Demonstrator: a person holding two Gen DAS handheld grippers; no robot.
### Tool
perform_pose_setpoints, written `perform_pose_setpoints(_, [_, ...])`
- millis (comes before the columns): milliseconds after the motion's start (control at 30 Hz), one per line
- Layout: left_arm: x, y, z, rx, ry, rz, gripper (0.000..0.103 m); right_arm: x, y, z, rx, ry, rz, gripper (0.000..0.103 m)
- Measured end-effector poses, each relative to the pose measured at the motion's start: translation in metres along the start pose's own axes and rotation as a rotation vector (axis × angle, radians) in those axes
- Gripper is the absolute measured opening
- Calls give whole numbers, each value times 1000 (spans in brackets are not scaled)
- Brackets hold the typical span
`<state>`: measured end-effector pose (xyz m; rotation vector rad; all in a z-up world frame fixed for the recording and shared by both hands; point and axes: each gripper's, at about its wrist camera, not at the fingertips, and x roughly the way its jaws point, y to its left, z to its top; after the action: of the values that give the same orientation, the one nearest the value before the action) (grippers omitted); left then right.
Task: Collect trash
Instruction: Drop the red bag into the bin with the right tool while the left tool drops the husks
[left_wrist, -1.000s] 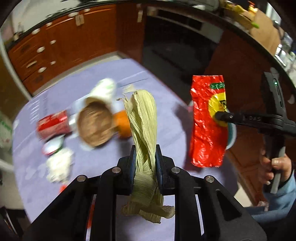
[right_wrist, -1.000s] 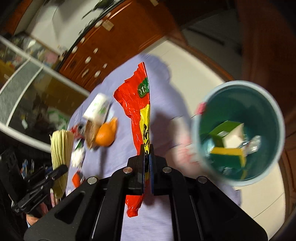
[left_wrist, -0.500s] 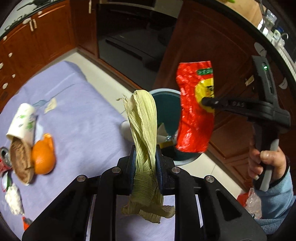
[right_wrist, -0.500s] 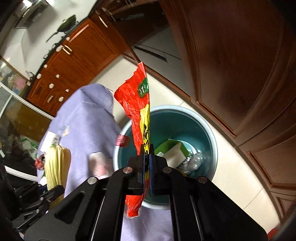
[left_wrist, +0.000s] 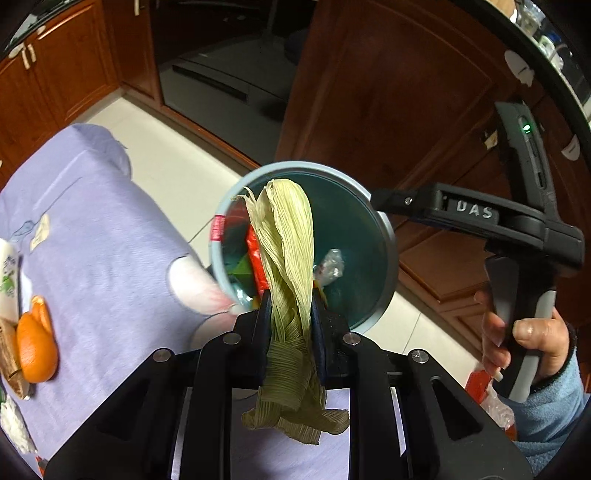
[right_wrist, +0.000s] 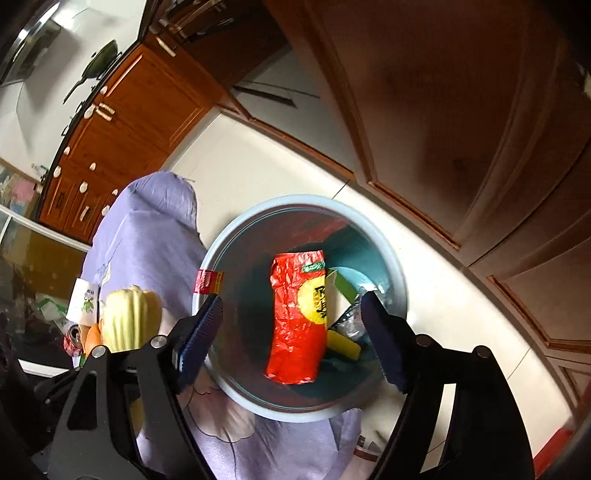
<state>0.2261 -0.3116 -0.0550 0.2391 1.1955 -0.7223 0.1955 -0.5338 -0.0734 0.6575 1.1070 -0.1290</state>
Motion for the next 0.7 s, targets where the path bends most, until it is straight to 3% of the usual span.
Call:
perform_pose_setpoints(100, [12,-7,6,13,12,-13,26,-8,-9,2,25,-9,1,76])
perform_pose_setpoints(167, [19,-13,12,18,9,-5,50,-12,-16,3,36,-17,-3,76])
perform_pose_setpoints(333, [22,-16,19,15,-4,12,68,-17,-22,3,52,-19,-12,76])
perform_pose_setpoints(567, [11,-7,10,-30,-26,30,86,-13,-18,-1,75,3,1,80])
perform_pose_setpoints(700, [1,-3,2,-57,-47,37,90,-12,-9,-4,62,17,2,80])
